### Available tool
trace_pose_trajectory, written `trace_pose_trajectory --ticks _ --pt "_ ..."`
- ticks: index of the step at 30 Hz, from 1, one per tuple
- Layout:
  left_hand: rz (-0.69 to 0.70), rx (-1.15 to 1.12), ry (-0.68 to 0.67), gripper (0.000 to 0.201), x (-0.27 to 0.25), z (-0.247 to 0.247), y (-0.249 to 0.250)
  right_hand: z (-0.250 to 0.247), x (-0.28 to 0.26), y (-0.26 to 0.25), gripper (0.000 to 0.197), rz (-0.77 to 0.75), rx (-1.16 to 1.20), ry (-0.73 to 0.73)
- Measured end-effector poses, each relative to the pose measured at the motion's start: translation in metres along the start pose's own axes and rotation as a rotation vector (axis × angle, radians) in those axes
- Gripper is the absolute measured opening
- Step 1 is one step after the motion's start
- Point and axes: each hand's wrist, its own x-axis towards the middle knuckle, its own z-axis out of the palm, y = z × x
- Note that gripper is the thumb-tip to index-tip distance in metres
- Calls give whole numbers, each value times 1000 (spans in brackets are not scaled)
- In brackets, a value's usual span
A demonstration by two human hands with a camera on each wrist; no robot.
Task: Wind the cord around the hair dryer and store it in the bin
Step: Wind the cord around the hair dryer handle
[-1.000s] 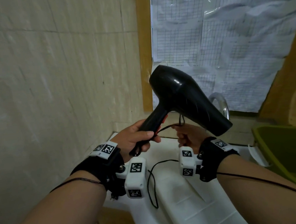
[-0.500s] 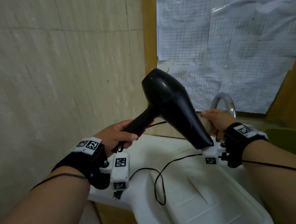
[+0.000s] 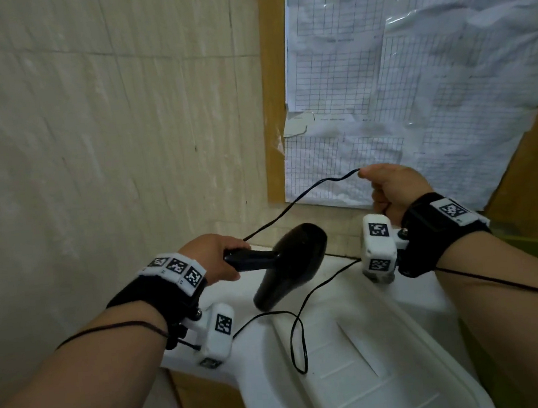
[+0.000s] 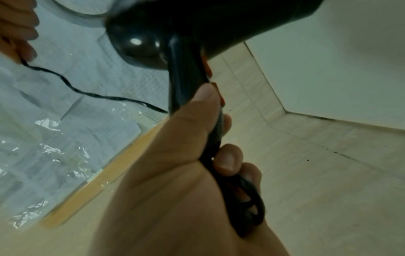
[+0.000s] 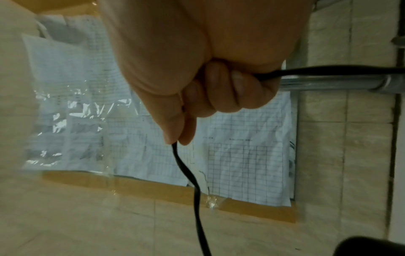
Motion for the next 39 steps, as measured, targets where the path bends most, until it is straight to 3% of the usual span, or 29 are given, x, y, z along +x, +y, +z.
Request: trace_pose_trajectory --ticks 4,10,14,17,23,28,35,37,39 --pt "-67 -27 46 47 -2 10 -5 5 -4 6 19 -15 23 -42" --pt "-199 -488 232 46 0 16 -8 -7 -8 29 18 43 29 7" --pt "-226 -895 296 33 3 18 -1 -4 -18 43 22 57 -5 -24" --pt "-233 -1171 334 34 3 20 9 0 -26 54 20 95 -41 -43" --pt "-197 -1442 365 23 -8 22 30 -2 -42 64 16 128 -100 -112" --pt "-72 -1596 248 28 -15 20 32 1 -40 63 14 103 -179 -83" --pt "65 -1417 8 38 -24 13 18 -6 -33 48 20 67 -336 -25" --pt "102 -1370 -44 47 -26 12 11 -7 -33 40 28 57 -480 -28" --pt "131 -1355 -103 67 -29 7 5 -9 -33 33 23 12 -519 -32"
